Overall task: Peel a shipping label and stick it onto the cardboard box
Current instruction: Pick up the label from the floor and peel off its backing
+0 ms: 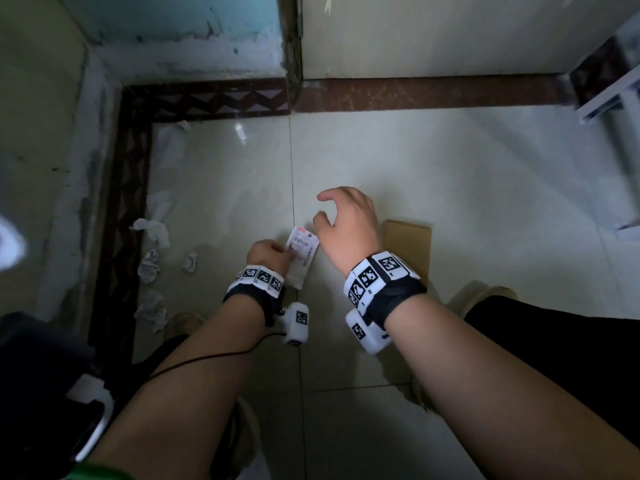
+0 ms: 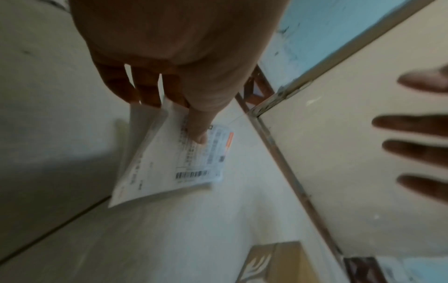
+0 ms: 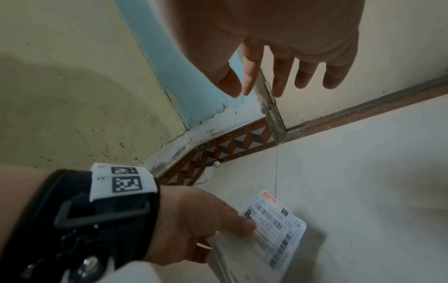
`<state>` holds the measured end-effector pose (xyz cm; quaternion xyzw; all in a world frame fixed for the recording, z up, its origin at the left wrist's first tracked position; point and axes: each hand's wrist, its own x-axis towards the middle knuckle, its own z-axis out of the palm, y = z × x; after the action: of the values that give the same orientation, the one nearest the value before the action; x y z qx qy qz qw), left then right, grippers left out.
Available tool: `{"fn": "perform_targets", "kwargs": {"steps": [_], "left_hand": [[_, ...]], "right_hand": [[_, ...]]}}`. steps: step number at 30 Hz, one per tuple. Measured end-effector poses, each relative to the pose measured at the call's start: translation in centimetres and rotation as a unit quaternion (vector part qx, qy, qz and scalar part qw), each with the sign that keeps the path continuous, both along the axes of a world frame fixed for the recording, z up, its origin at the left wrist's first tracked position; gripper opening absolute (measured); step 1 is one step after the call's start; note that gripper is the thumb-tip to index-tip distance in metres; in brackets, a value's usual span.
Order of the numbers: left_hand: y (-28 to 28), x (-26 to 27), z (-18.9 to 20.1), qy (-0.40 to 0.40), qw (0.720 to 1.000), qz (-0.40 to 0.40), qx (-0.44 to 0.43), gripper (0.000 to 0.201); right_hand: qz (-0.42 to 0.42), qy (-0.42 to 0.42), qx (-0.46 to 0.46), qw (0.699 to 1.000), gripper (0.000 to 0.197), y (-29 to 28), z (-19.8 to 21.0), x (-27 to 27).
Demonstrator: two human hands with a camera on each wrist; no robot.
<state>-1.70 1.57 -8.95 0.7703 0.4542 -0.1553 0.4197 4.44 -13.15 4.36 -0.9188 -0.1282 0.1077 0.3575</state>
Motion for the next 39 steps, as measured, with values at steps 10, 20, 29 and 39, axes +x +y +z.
{"fn": "perform_targets", "kwargs": {"steps": [10,20,29,39], "left_hand": [[0.1,5.3,17.9,-0.21,0.971,0.103,-0.06,0.032],[-1.3,5.6,38.2,-0.414,0.906,0.052,-0.072,0.047],[-2.8,2.7,43.0,-0.505,0.857,0.013,-0.104,0.013],[-2.5,1.7,42.7,-0.513,0.841,-0.019,-0.171,0.035]], "right_hand": [[-0.011,-0.017,0.01,1.0,0.033,0.2,12.3,0.9],[0.049,-0.173,0.092,0.979,0.056,-2.9,29.4,2.0],[0.104,-0.126,0.084,0.983,0.051,-5.7,30.2,0.5],[0.044,0.022,0.267,0.962,0.038,-6.2,29.9,1.9]]}}
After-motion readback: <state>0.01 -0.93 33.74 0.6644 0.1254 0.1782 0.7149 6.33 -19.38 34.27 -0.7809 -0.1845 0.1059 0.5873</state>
